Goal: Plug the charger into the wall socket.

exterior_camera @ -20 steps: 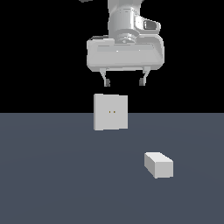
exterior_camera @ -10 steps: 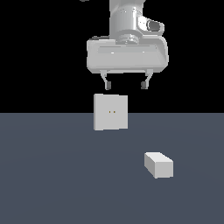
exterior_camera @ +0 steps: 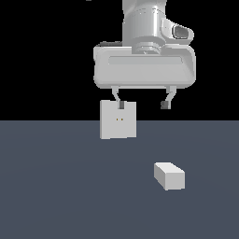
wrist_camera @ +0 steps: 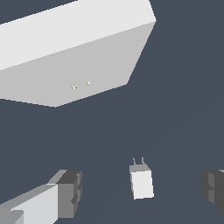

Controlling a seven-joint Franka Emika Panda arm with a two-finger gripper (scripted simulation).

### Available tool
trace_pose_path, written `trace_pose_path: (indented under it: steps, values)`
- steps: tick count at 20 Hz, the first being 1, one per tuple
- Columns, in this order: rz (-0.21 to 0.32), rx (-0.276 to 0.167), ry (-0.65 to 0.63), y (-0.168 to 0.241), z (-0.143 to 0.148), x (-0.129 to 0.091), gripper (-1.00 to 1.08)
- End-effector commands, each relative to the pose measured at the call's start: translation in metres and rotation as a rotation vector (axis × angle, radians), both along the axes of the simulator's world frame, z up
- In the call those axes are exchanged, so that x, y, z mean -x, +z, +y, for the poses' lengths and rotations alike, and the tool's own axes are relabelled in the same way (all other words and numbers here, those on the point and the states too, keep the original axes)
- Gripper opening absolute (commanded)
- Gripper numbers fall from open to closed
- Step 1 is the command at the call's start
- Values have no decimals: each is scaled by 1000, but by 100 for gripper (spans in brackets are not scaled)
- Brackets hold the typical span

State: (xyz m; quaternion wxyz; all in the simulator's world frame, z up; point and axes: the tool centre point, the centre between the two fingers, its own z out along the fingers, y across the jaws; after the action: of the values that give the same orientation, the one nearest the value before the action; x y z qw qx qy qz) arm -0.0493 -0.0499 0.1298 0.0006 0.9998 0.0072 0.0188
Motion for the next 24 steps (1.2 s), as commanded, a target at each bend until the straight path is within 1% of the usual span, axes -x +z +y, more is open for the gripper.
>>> trace_pose_path:
  steps: [1,7,12,17,24]
  values:
    - [-7,0,20,-13,-5,14,100]
    - [-23,-1,62,-41,-16,40,100]
    - [-31,-2,86,-57,-23,53,100]
    - [-36,-3,98,-66,-27,60,100]
    - [-35,-3,98,-69,-27,60,100]
